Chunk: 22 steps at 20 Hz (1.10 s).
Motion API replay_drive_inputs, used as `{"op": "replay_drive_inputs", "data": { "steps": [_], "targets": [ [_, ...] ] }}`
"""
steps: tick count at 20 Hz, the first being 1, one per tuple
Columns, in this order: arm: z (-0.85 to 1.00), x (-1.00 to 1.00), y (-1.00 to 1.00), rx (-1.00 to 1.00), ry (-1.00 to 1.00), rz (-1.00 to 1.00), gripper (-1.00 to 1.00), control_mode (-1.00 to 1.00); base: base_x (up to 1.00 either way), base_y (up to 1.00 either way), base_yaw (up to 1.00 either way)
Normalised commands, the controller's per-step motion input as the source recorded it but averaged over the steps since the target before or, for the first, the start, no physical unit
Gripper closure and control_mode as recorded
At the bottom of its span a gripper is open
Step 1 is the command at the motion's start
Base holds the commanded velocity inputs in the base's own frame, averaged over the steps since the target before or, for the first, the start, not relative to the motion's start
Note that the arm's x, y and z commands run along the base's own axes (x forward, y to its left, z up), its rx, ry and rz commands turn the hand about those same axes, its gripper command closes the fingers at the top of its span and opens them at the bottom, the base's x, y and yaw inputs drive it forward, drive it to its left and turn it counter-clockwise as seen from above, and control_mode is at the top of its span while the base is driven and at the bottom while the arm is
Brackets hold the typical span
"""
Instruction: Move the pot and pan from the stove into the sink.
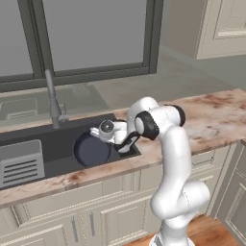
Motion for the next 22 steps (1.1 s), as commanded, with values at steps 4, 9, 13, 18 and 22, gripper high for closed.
{"op": "replay_drive_inputs", "data": {
  "steps": [4, 9, 13, 18, 22],
  "targets": [
    [1.00, 0.03, 0.03, 0.07, 0.02, 0.00, -1.00, -1.00, 0.00, 0.00, 0.00],
    [1.00, -0.02, 0.00, 0.06, 0.05, 0.00, -1.00, -1.00, 0.00, 0.00, 0.00],
    [0.88, -0.17, 0.00, 0.03, 0.10, 0.00, -1.00, -1.00, 0.00, 0.00, 0.00],
    [0.88, -0.33, -0.04, 0.03, 0.10, 0.00, -1.00, -1.00, 0.00, 0.00, 0.00],
    [0.80, -0.47, -0.07, 0.00, 0.09, 0.00, -1.00, -1.00, 0.00, 0.00, 0.00]
  ]
}}
